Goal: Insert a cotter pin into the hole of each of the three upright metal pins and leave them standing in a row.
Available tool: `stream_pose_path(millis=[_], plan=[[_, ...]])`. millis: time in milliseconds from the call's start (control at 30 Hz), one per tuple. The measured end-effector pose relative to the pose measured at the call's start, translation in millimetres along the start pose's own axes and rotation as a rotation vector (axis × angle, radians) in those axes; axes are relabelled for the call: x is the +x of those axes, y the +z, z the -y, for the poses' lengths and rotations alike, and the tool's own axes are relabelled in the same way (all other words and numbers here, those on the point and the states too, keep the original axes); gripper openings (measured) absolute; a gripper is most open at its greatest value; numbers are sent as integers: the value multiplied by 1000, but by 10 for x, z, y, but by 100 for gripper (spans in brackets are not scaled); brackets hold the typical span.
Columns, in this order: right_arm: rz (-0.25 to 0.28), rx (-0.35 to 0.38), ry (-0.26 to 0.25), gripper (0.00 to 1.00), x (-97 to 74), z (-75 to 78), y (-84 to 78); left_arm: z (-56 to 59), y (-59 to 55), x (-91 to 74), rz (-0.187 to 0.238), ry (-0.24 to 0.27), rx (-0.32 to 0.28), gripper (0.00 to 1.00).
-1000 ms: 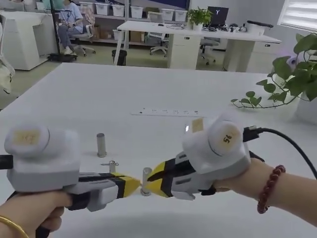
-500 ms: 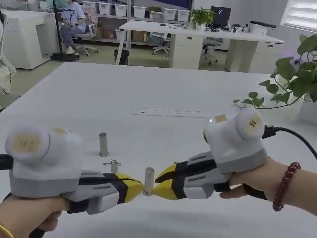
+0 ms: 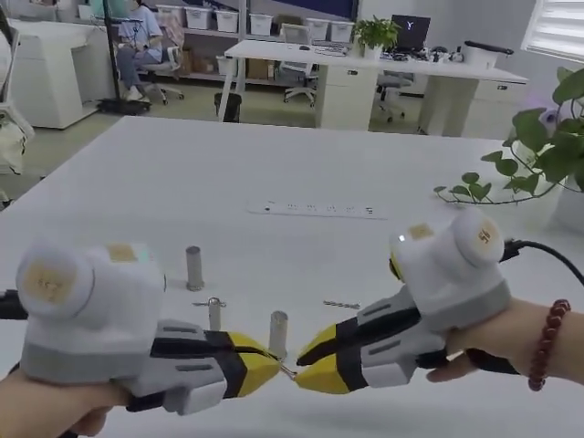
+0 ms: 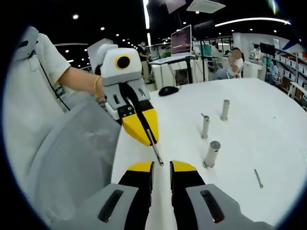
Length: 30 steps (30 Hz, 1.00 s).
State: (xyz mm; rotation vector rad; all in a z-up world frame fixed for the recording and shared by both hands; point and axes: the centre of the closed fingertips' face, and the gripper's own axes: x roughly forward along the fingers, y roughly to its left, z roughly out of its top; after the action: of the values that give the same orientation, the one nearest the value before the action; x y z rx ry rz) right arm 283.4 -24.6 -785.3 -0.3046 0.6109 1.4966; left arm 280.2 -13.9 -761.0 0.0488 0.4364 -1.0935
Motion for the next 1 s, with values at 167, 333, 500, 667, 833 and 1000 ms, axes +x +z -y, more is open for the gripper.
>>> stream_pose_path(millis=[167, 333, 500, 667, 833, 1000], plan=[[-7, -6, 30, 14, 15, -54, -22, 76, 11, 2, 2, -33, 16, 0], [-9, -15, 49, 12, 30, -103, -26, 111, 7, -2, 1, -51, 28, 0], [-7, -17, 73, 10, 44, -157, -22, 156, 12, -3, 5, -68, 43, 0], [-8, -20, 86, 7, 53, -184, -18, 175, 24, -5, 10, -79, 51, 0], [-13, -16, 92, 6, 57, -198, -19, 166, 27, -9, 12, -80, 48, 0], [-40, -40, 80, 4, 55, -186, -29, 150, 18, 0, 10, -72, 55, 1]])
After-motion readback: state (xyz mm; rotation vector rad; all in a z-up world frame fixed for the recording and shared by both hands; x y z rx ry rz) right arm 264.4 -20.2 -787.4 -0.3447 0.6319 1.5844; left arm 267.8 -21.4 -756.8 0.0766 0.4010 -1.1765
